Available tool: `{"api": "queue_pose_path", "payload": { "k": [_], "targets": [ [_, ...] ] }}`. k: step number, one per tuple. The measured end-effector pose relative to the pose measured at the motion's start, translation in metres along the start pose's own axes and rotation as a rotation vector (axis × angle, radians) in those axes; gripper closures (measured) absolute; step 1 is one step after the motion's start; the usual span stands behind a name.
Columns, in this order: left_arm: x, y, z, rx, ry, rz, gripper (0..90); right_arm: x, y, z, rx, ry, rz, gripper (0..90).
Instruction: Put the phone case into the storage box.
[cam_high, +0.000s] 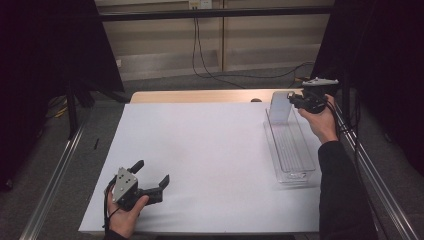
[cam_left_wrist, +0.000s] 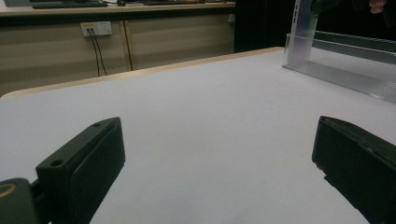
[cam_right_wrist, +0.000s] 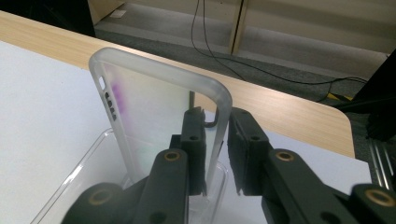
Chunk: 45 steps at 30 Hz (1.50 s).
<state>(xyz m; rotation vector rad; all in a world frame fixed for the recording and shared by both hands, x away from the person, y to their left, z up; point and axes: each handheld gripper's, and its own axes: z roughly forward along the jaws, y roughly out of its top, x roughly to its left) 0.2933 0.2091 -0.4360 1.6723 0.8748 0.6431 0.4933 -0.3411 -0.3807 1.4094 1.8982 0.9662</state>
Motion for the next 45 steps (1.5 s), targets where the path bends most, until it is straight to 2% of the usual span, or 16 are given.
{"api": "queue_pose_path", "payload": {
  "k": [4, 8, 10, 12, 13, 16, 23, 27, 33, 36, 43, 45],
  "targets": [
    [0.0, 0.0, 0.0, 0.0, 0.001, 0.0, 2.5, 0.0, -0.001, -0.001, -0.004, 0.0, 0.018, 65.2],
    [0.0, 0.0, 0.0, 0.004, 0.005, 0.007, 2.6, 0.0, -0.002, -0.003, -0.014, 0.0, 0.031, 61.3],
    [0.0, 0.0, 0.0, 0.003, 0.003, 0.01, 2.6, 0.0, -0.002, -0.005, -0.023, -0.007, 0.043, 50.0],
    [0.0, 0.0, 0.001, 0.002, 0.006, 0.01, 2.6, -0.001, -0.001, -0.007, -0.039, -0.019, 0.05, 48.2],
    [0.0, 0.0, 0.001, 0.003, 0.008, 0.008, 2.6, -0.001, -0.001, -0.008, -0.045, -0.003, 0.048, 44.1],
    [0.0, 0.0, 0.002, 0.003, 0.006, 0.006, 2.6, -0.001, -0.002, -0.01, -0.042, -0.011, 0.044, 36.4],
    [0.001, 0.001, 0.004, 0.0, 0.015, -0.003, 2.6, -0.003, -0.009, -0.011, -0.054, 0.009, 0.066, 13.2],
    [0.003, 0.001, 0.004, 0.003, 0.024, -0.007, 2.6, -0.004, -0.011, -0.014, -0.069, 0.02, 0.061, 3.9],
    [0.005, 0.001, 0.003, 0.002, 0.03, -0.002, 2.6, -0.006, -0.015, -0.021, -0.083, -0.004, 0.084, 4.0],
    [0.004, 0.001, 0.002, 0.004, 0.027, 0.006, 2.6, -0.006, -0.019, -0.023, -0.085, 0.007, 0.099, 4.0],
    [0.004, 0.002, 0.0, -0.01, 0.024, -0.006, 2.6, -0.002, -0.027, -0.027, -0.127, 0.007, 0.074, 3.7],
    [0.004, 0.002, 0.0, -0.014, 0.031, -0.013, 2.9, -0.001, -0.03, -0.028, -0.133, 0.028, 0.087, 2.4]
  ]
}}
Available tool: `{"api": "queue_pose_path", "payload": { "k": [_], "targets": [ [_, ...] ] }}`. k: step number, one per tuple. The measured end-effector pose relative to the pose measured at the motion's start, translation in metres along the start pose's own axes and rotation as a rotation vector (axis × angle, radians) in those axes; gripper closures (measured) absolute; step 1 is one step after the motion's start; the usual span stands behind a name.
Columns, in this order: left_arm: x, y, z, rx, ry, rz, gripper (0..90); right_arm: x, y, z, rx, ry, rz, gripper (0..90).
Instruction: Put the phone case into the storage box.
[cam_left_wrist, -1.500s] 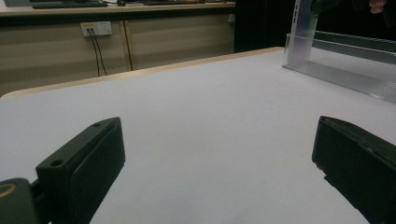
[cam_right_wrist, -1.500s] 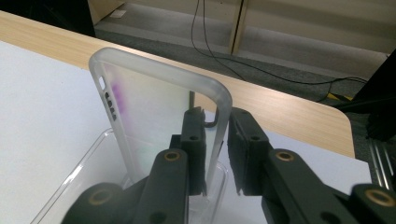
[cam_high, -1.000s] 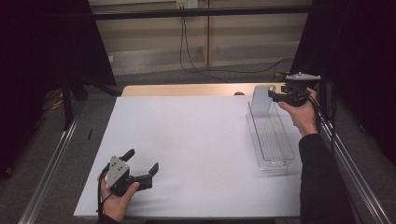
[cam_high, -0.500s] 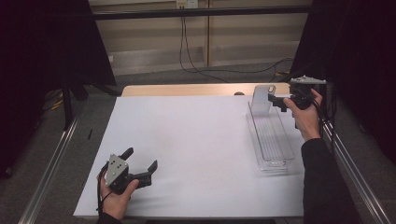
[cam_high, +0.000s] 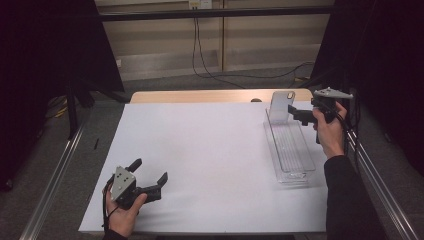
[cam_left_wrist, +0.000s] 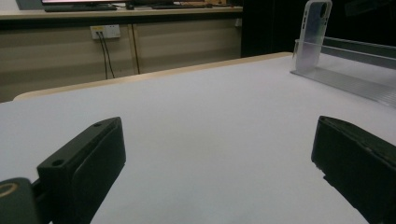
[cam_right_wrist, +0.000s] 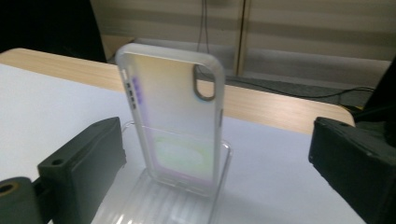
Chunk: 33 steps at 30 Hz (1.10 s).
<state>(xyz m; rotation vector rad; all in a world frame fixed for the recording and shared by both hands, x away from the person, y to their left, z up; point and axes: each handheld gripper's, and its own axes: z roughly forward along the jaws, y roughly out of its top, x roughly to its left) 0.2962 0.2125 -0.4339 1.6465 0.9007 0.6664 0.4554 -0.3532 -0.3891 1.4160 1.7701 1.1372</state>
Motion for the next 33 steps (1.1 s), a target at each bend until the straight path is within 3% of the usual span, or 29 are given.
{"api": "queue_pose_path", "payload": {
  "k": [2, 11, 14, 20, 26, 33],
  "targets": [
    [0.001, 0.0, 0.0, 0.0, -0.003, -0.006, 2.9, 0.002, -0.002, -0.002, -0.014, 0.018, 0.011, 1.4],
    [0.001, 0.001, 0.001, -0.005, -0.016, -0.005, 2.5, 0.008, -0.009, -0.015, -0.08, -0.015, -0.021, 2.8],
    [0.001, 0.001, 0.002, -0.008, -0.022, -0.005, 2.4, 0.008, -0.01, -0.023, -0.105, -0.009, -0.004, 2.2],
    [0.0, 0.002, 0.006, -0.005, -0.036, -0.015, 2.4, 0.01, -0.015, -0.034, -0.123, 0.02, -0.011, 1.4],
    [0.004, 0.002, 0.005, -0.005, -0.03, -0.014, 2.4, 0.013, -0.023, -0.043, -0.152, 0.015, -0.01, 1.2],
    [0.0, 0.002, 0.001, -0.011, -0.028, -0.02, 2.4, 0.018, -0.031, -0.057, -0.18, 0.02, -0.009, 0.8]
  ]
}}
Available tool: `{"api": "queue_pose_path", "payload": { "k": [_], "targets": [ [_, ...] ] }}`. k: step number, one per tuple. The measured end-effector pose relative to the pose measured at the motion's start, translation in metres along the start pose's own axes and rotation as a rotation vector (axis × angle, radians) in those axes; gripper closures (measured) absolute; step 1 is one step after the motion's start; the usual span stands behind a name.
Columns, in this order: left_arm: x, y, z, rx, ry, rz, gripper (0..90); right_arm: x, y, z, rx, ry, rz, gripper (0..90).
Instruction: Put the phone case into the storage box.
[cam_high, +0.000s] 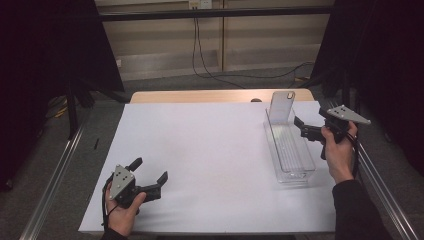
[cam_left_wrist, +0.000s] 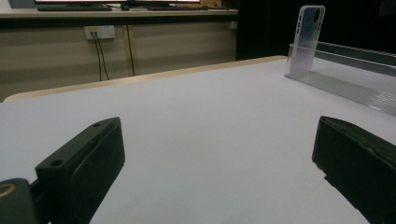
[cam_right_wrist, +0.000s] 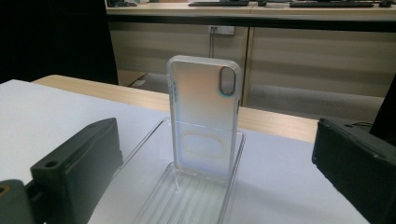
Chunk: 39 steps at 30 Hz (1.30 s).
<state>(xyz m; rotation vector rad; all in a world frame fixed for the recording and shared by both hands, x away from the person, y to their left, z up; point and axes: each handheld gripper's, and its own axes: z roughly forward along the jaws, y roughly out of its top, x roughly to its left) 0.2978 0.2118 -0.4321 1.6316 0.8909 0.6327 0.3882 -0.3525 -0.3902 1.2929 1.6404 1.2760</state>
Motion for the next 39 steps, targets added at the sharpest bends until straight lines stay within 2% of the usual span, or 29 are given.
{"api": "queue_pose_path", "payload": {
  "k": [4, 9, 16, 29, 39],
  "targets": [
    [0.0, 0.0, -0.001, 0.005, 0.006, 0.01, 2.4, 0.005, -0.004, -0.01, -0.005, -0.01, -0.012, 0.0],
    [0.0, 0.0, -0.002, -0.001, 0.015, -0.008, 2.7, 0.009, -0.011, -0.023, -0.016, 0.008, -0.006, 0.4],
    [0.001, 0.0, -0.005, -0.006, 0.022, 0.001, 2.6, 0.014, -0.016, -0.039, -0.03, 0.016, -0.008, 0.5],
    [0.0, 0.001, -0.007, -0.009, 0.012, -0.005, 2.5, 0.025, -0.027, -0.06, -0.037, 0.028, -0.015, 0.3],
    [-0.001, 0.0, -0.008, -0.01, 0.017, -0.009, 2.5, 0.027, -0.033, -0.078, -0.051, 0.021, -0.017, 0.3]
  ]
}}
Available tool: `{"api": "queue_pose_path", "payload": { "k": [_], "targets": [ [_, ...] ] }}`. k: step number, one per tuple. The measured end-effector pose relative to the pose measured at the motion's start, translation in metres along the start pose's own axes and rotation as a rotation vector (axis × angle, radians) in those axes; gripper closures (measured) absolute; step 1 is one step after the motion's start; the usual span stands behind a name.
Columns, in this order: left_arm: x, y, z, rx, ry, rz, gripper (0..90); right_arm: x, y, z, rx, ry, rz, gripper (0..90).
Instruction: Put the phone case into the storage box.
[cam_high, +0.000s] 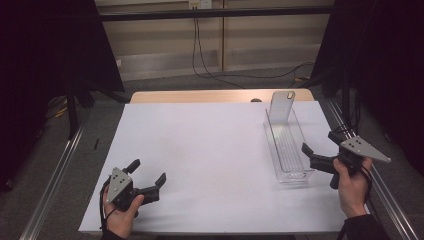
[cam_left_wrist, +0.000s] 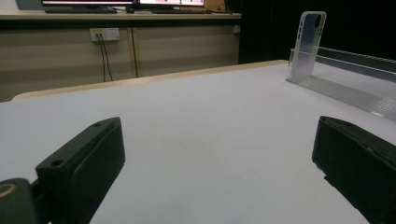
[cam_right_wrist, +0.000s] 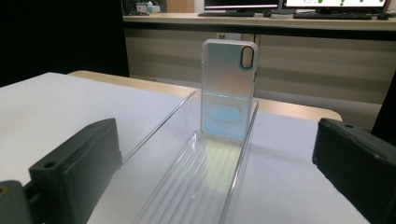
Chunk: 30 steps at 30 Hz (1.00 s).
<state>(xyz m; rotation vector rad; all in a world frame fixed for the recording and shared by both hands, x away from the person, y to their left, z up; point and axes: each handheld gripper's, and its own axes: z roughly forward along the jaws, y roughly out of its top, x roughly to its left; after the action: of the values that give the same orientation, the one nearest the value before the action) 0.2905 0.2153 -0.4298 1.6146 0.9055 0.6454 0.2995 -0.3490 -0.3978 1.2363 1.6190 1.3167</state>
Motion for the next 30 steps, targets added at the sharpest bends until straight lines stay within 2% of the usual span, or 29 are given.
{"api": "queue_pose_path", "payload": {
  "k": [12, 14, 24, 30],
  "targets": [
    [0.0, 0.001, -0.003, -0.007, 0.013, -0.014, 2.7, 0.01, -0.006, -0.019, -0.017, -0.001, -0.011, 0.2],
    [0.0, 0.001, -0.004, -0.003, 0.012, -0.003, 2.7, 0.012, -0.008, -0.021, -0.017, 0.0, -0.005, 0.1],
    [-0.001, 0.0, -0.006, 0.003, 0.016, -0.005, 2.8, 0.019, -0.017, -0.036, -0.008, 0.0, 0.006, 0.3],
    [-0.002, -0.002, -0.007, 0.011, 0.023, 0.004, 2.8, 0.024, -0.026, -0.043, -0.005, -0.002, -0.009, 0.4]
  ]
}}
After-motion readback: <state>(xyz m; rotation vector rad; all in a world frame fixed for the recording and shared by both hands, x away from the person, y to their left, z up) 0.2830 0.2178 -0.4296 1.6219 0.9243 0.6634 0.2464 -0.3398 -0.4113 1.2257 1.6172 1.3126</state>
